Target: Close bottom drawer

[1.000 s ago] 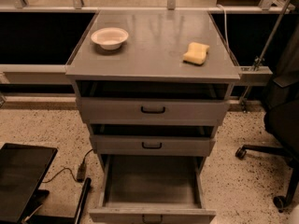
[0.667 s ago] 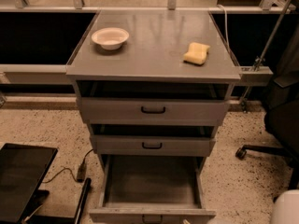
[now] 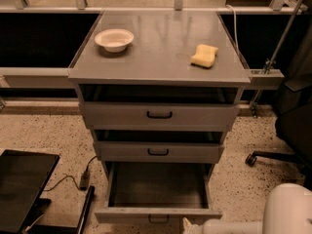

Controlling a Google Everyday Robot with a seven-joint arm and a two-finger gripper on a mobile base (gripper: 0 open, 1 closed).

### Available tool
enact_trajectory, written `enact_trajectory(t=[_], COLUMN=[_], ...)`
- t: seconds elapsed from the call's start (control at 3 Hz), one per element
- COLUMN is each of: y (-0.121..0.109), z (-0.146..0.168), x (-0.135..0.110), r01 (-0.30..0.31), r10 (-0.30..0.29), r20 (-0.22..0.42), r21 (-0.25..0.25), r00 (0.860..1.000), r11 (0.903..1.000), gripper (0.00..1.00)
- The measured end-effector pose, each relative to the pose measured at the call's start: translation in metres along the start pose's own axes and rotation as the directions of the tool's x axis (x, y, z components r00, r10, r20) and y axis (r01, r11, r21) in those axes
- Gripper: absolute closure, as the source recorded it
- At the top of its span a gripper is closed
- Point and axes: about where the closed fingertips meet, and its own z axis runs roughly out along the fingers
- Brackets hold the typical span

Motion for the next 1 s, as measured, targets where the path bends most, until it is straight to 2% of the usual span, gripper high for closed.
enact_trajectory(t=[0.33, 0.67, 1.0], y=[-0.021, -0.021, -0.036], z=[0.018, 0.018, 0.012], x=[-0.015, -0.015, -0.023], r01=[-0.005, -0.005, -0.003], r10=[0.005, 0.005, 0.001], r20=[-0.003, -0.003, 0.031], r21=[0.060, 0.060, 0.079], r00=[1.000, 1.000, 1.000], r11=[0.9982, 0.9982, 0.9969], gripper=[0.00, 0.00, 0.00])
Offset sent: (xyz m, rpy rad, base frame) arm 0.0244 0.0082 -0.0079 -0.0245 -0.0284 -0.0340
